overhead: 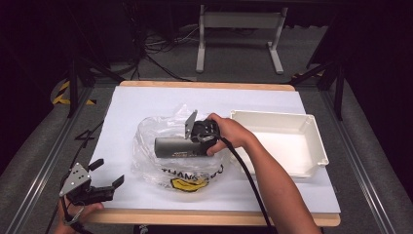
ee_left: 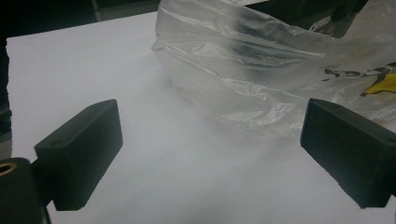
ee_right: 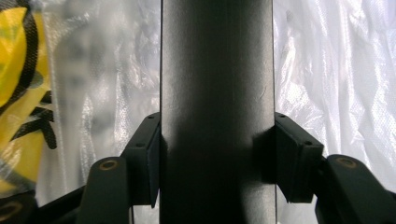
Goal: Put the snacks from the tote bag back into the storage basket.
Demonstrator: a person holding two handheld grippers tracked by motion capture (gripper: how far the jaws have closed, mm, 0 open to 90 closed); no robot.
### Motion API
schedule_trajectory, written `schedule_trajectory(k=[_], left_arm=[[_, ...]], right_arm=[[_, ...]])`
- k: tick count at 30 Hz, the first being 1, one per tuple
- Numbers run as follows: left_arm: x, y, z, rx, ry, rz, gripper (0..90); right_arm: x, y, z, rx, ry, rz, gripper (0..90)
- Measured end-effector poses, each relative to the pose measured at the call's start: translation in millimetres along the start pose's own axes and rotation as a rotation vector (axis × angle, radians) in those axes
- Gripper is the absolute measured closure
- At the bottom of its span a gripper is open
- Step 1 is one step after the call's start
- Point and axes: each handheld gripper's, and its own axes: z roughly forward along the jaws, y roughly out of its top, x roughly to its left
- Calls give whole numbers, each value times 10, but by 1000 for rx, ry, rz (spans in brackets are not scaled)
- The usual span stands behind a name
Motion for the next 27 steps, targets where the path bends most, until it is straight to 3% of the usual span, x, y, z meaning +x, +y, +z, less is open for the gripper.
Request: schedule_trajectory(k=[27], left_arm=[[-6,0,16,7,-7,-1,65]], right_arm=[[8,29,-340,-80,-37,-9,430]])
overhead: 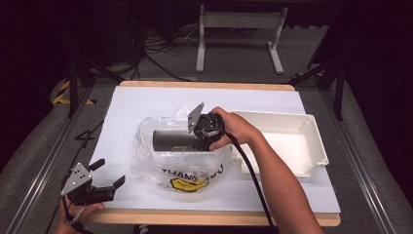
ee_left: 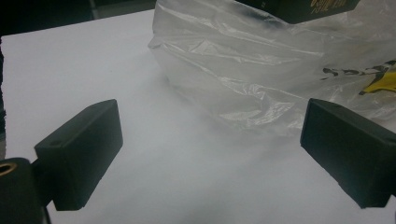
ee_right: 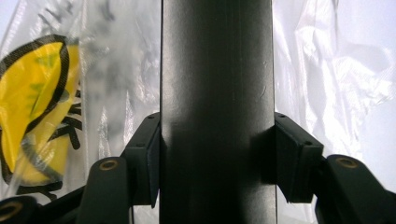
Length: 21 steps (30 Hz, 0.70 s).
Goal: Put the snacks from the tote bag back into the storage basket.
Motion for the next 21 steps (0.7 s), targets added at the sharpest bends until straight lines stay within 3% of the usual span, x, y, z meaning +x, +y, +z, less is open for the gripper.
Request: schedule_trajectory(k=[21], left_arm=[[-8,6,14,2,-6,7,65]], right_arm=[[30,-42,-233,-16,-14,-4,430]])
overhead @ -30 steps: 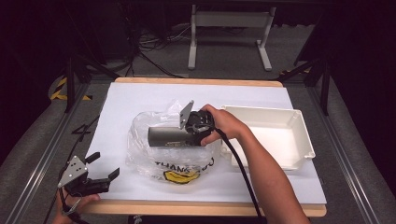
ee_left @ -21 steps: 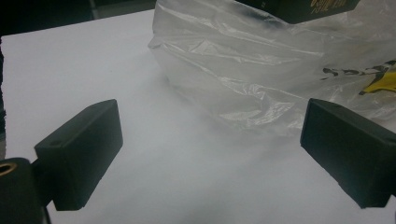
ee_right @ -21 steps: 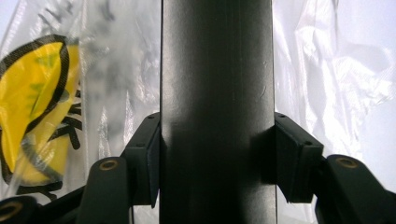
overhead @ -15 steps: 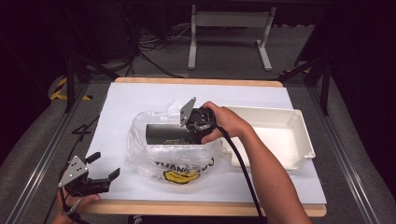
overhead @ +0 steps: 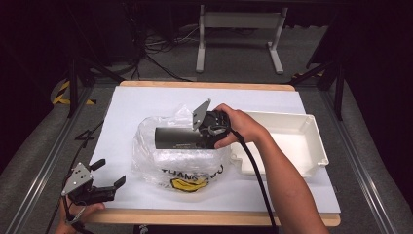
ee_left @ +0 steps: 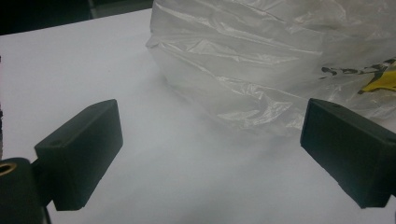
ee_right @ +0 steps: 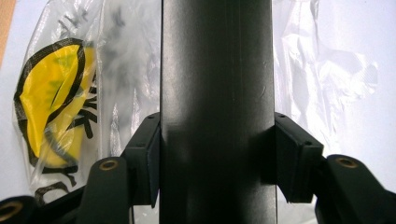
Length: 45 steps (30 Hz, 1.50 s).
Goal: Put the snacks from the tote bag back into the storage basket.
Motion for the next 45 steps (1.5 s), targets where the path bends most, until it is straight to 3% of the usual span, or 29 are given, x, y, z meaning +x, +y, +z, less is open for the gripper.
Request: schedule_trajectory(k=[11,23,37,45], left_arm=[[1,-4,4,2,0,-4,64],[2,-8,4,13,3,-2,65],[-5,-4,-4,8,8,-4,65],[-5,-4,-12,9,8,-1,65]], right_arm=[[14,-170,-250,-14,-13,6,430],[39,-406,-482,8,-44,4,430],[74,-939,-914,45,-88,57,430],[126,-1260,-1068,51,-108,100,430]])
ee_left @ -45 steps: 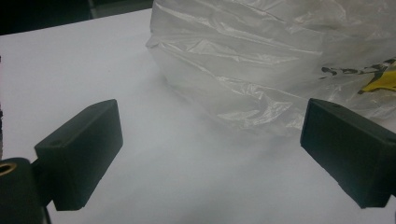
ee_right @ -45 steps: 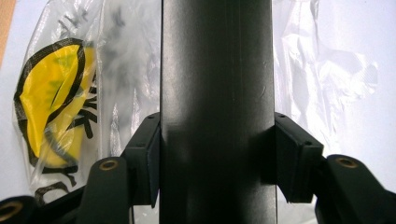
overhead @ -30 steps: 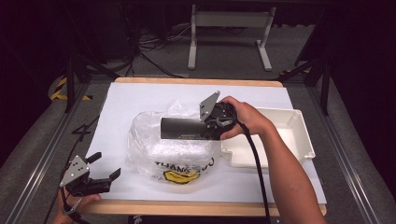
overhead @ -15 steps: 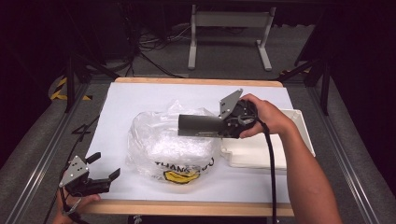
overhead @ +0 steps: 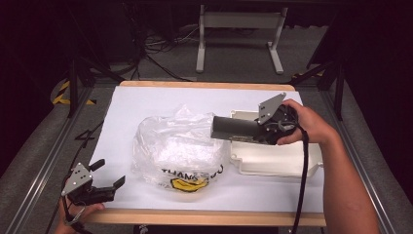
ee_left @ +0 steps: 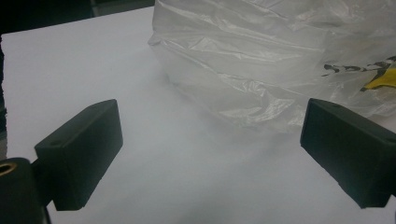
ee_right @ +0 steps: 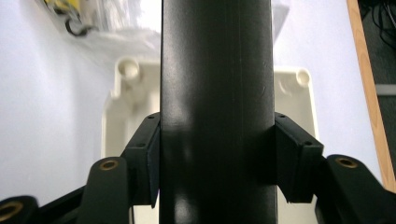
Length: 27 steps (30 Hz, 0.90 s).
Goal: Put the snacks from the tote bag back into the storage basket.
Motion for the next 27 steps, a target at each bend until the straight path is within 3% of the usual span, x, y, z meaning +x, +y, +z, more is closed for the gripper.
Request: schedule_trajectory(k=[13,17,27], left_arm=[[-7,3,4,7,3,-1,65],[-4,-1,7,6,2,-1,65],[-5,2,18,11,-1,0,65]], right_arm=[[6,-408,-102,24,-9,59,430],[2,-538,-121,54,-10,75,430],[-23,-740,-37,98,20,96,430]])
